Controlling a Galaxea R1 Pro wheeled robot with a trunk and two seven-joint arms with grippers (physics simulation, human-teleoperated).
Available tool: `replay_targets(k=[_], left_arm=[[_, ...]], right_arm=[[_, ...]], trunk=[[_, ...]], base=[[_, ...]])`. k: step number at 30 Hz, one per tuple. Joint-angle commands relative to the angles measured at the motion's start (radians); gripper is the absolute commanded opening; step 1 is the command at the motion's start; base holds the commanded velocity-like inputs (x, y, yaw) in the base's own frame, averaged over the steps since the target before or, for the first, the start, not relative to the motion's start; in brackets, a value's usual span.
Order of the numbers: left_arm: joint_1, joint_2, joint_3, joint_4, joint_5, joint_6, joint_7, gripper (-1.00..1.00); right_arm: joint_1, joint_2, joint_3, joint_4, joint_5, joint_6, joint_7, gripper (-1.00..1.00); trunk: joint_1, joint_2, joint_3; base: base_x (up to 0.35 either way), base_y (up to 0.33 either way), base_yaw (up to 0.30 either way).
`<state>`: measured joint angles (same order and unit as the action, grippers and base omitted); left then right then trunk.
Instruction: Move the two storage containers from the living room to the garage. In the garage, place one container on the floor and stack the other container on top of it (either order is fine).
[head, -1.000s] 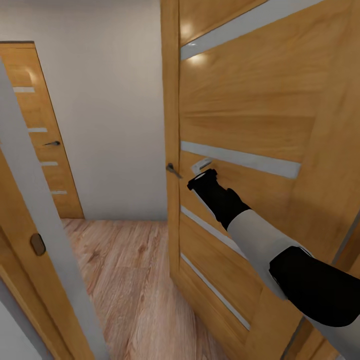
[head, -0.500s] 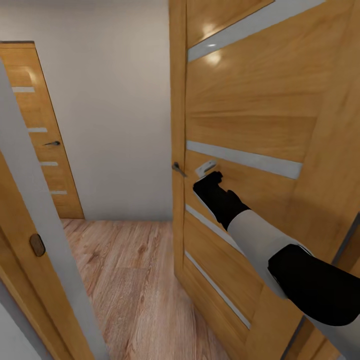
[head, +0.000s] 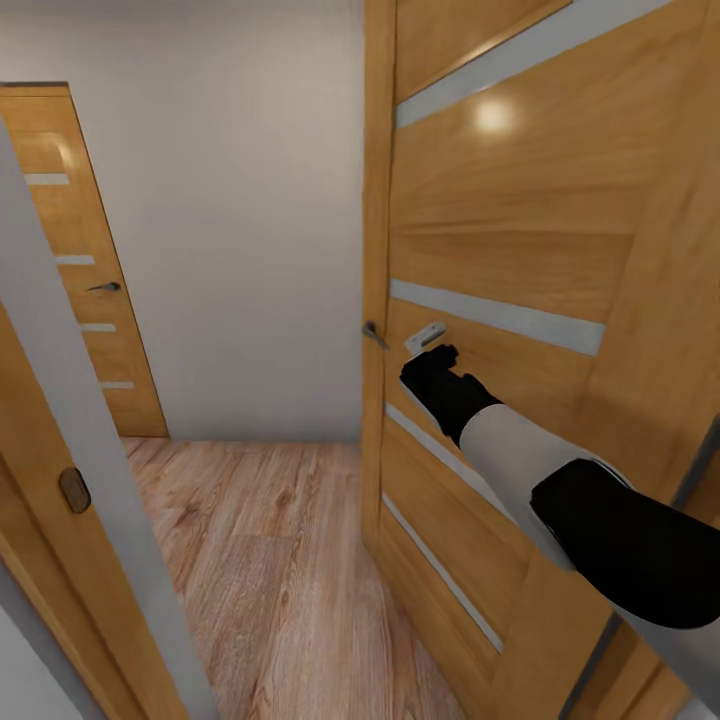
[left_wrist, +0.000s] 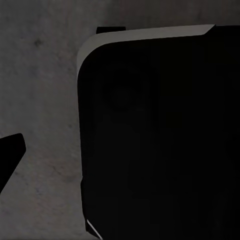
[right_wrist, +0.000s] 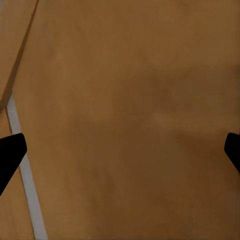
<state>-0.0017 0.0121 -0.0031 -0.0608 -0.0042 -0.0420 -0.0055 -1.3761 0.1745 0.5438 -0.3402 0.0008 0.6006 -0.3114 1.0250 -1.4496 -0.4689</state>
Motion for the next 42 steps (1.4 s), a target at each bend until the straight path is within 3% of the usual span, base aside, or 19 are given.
replay_targets(k=[1, 19, 33, 42], left_arm=[[0.0, 0.0, 0.0, -0.001, 0.0, -0.002, -0.001, 1.0], [0.0, 0.0, -0.001, -0.001, 0.0, -0.003, -0.001, 1.0], [0.0, 0.0, -0.002, -0.002, 0.0, -0.003, -0.005, 1.0], [0.0, 0.0, -0.002, -0.004, 0.0, -0.004, -0.005, 1.0]], right_arm=[[-0.002, 0.0, 0.001, 0.005, 0.011, 0.009, -0.006, 1.0], [-0.004, 0.0, -0.002, -0.003, -0.024, 0.007, -0.006, 1.0], [-0.003, 0.0, 0.0, -0.181, -0.031, 0.109, 0.053, 1.0], [-0.003, 0.0, 0.0, -0.2, -0.031, 0.138, 0.074, 1.0]], trunk=[[0.0, 0.0, -0.001], [0.0, 0.0, -0.001], [0.0, 0.0, -0.001], [0.0, 0.0, -0.001]], base=[[0.0, 0.0, 0.0], [0.0, 0.0, 0.0], [0.046, 0.0, 0.0], [0.178, 0.0, 0.0]])
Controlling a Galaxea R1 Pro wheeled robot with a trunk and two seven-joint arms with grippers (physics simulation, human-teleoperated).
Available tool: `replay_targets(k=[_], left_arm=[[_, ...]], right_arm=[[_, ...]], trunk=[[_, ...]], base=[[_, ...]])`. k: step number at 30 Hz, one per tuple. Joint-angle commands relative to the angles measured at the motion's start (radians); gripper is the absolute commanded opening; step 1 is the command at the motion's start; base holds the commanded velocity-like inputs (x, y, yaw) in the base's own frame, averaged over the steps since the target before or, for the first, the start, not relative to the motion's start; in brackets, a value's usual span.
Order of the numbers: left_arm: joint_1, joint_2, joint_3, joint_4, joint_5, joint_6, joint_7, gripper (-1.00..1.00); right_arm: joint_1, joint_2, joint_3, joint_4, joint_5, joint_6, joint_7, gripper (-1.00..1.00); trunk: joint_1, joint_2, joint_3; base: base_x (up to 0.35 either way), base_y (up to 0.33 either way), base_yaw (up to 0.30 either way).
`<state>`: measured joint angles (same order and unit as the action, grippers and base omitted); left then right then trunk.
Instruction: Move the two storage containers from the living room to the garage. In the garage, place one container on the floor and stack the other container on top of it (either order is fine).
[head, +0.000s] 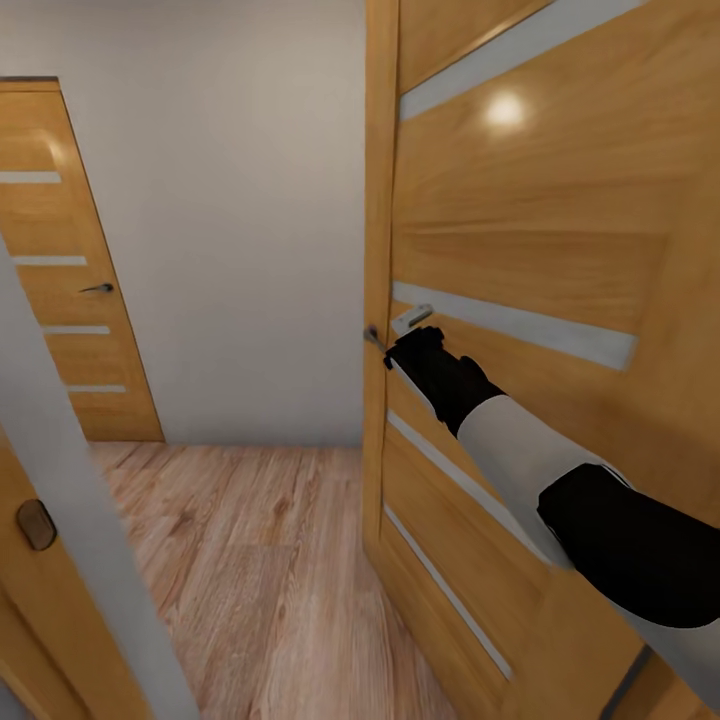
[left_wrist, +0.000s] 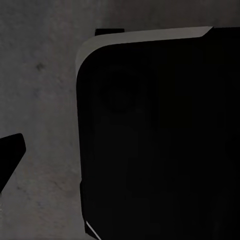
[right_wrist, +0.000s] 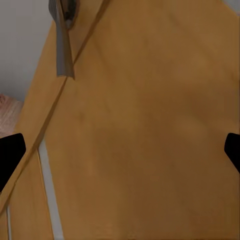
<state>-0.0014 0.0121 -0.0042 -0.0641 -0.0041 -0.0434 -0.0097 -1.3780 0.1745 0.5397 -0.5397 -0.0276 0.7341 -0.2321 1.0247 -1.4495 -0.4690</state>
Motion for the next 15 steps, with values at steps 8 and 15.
replay_targets(k=[8, 15], left_arm=[[0.0, 0.001, 0.0, 0.0, 0.001, -0.003, -0.001, 1.0], [0.0, 0.0, 0.0, 0.0, 0.0, -0.003, -0.001, 1.0]], right_arm=[[0.0, 0.0, 0.003, 0.0, -0.003, 0.006, 0.015, 1.0], [0.002, 0.0, 0.003, 0.0, -0.003, 0.006, 0.017, 1.0]], trunk=[[0.0, 0.0, -0.001], [0.0, 0.0, -0.001]], base=[[0.116, 0.0, 0.0], [0.008, 0.0, 0.0]])
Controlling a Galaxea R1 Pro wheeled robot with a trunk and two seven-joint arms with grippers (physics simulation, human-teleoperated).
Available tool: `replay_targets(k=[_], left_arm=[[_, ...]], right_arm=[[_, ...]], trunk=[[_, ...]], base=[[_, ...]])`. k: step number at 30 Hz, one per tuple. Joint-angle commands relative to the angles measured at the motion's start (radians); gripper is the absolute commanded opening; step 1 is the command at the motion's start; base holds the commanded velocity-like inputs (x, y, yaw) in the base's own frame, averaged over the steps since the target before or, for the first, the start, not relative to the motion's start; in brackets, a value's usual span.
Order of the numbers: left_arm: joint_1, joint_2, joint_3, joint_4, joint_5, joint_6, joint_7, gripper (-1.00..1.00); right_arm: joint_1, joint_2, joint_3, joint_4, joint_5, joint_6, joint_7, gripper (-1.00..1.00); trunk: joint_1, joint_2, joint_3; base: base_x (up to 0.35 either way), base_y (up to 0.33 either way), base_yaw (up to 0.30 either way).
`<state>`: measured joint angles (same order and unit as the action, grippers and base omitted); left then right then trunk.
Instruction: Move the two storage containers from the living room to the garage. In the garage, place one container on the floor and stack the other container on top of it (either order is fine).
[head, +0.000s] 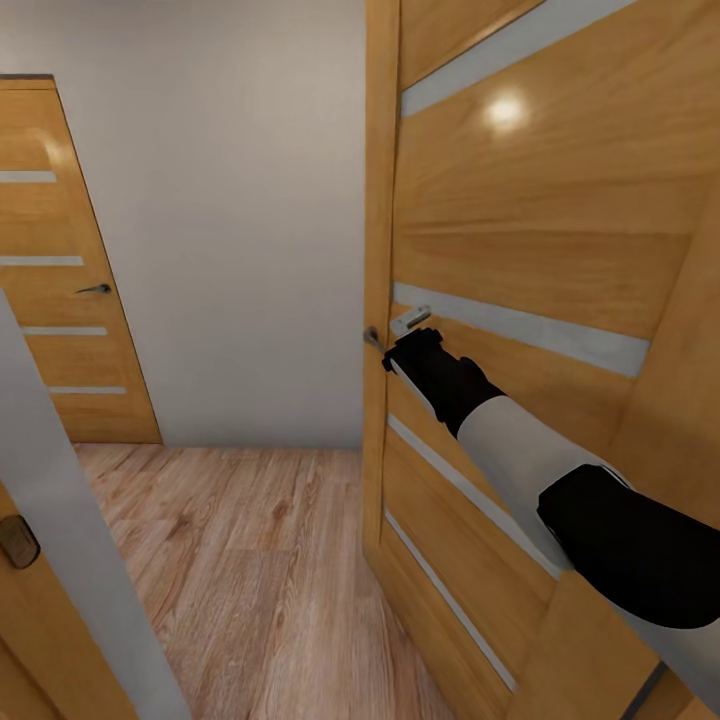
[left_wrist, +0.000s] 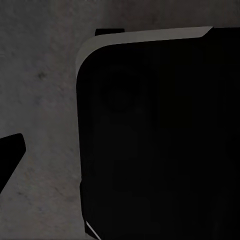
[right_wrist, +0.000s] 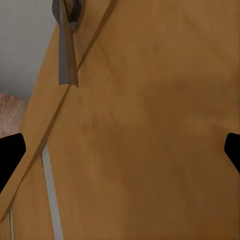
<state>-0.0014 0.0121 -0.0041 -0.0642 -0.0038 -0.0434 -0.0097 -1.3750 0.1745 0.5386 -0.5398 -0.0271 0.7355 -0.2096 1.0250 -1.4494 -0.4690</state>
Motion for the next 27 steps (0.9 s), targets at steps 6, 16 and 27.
replay_targets(k=[6, 16, 27], left_arm=[[0.0, 0.0, 0.0, 0.0, 0.0, -0.003, -0.001, 1.0], [0.0, 0.0, 0.001, 0.001, 0.0, 0.002, 0.01, 1.0], [0.0, 0.0, 0.001, 0.0, 0.001, 0.001, 0.009, 1.0]], right_arm=[[-0.001, 0.0, 0.004, 0.0, -0.004, 0.005, -0.005, 1.0], [-0.001, 0.0, 0.003, 0.0, -0.004, 0.006, -0.004, 1.0], [-0.002, 0.0, 0.007, 0.025, 0.0, 0.004, -0.047, 1.0]], trunk=[[0.0, -0.001, -0.001], [0.0, -0.001, -0.001], [0.0, -0.001, -0.001]], base=[[0.0, 0.0, 0.0], [0.0, 0.0, 0.0], [0.0, 0.0, 0.0]])
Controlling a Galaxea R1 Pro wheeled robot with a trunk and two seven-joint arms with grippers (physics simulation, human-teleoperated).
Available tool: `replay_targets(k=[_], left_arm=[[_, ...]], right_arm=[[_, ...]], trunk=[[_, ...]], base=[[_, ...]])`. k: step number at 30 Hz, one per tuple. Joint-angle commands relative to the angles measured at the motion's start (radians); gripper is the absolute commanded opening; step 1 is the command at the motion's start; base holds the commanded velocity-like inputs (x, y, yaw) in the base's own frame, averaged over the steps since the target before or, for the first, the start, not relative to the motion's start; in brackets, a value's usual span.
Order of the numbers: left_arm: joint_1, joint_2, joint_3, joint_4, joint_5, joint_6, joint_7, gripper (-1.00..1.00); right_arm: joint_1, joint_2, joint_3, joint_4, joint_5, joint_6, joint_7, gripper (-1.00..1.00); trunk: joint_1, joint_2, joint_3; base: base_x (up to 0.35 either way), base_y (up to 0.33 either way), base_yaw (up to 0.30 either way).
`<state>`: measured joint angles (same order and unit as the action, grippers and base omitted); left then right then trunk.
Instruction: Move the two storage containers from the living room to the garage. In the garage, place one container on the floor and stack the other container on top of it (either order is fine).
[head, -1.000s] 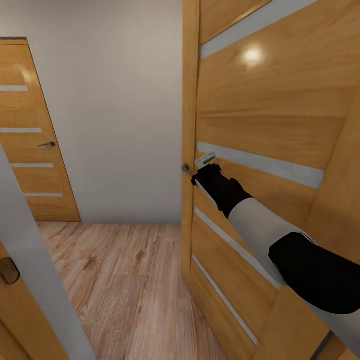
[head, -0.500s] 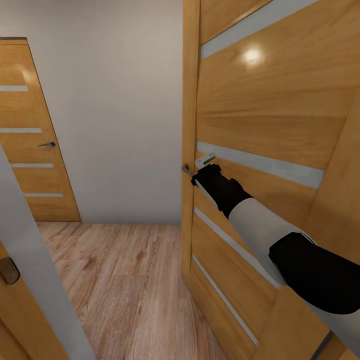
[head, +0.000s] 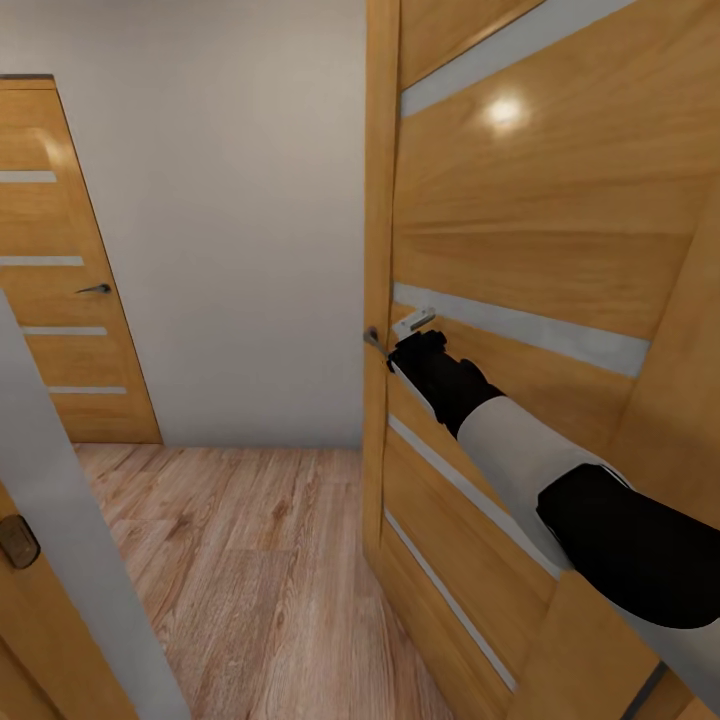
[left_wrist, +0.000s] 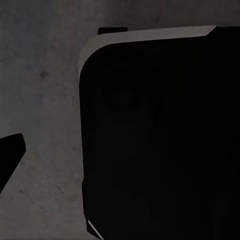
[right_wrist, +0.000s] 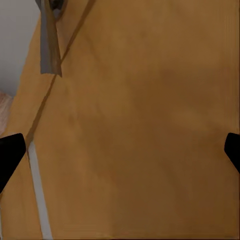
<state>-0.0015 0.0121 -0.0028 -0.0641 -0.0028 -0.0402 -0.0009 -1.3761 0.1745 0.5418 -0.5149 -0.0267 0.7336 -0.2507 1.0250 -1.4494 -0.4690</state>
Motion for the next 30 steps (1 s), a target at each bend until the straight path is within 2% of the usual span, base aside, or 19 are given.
replay_targets(k=[1, 3, 6, 14, 26, 30], left_arm=[[0.0, 0.0, 0.0, 0.0, 0.0, -0.003, 0.0, 1.0], [0.0, 0.0, 0.0, 0.0, 0.0, -0.004, -0.001, 1.0], [0.0, -0.001, 0.0, -0.001, 0.0, -0.004, -0.001, 1.0], [0.0, 0.0, -0.001, -0.007, 0.003, -0.002, 0.001, 1.0], [0.0, 0.0, -0.002, -0.008, 0.0, 0.004, -0.008, 1.0], [0.0, 0.0, 0.0, -0.008, 0.0, 0.0, -0.008, 1.0]], right_arm=[[-0.001, 0.0, 0.004, 0.007, 0.0, 0.006, -0.018, 1.0], [-0.001, 0.0, 0.008, 0.062, 0.0, 0.0, -0.106, 1.0], [-0.001, 0.0, 0.009, 0.093, -0.002, -0.006, -0.149, 1.0], [-0.001, 0.0, 0.01, 0.119, 0.001, -0.008, -0.17, 1.0], [-0.001, 0.0, 0.01, 0.139, 0.004, -0.01, -0.176, 1.0], [-0.001, 0.0, 0.01, 0.139, 0.005, -0.01, -0.176, 1.0]], trunk=[[0.0, -0.001, -0.001], [0.0, -0.001, -0.001], [0.0, -0.001, -0.001], [0.0, -0.001, -0.001], [0.0, -0.001, -0.001], [0.0, -0.001, -0.001]], base=[[0.0, 0.0, 0.0], [0.0, 0.0, 0.0], [0.0, 0.0, 0.0], [0.018, 0.0, 0.0], [0.289, 0.0, 0.0], [0.11, 0.0, 0.0]])
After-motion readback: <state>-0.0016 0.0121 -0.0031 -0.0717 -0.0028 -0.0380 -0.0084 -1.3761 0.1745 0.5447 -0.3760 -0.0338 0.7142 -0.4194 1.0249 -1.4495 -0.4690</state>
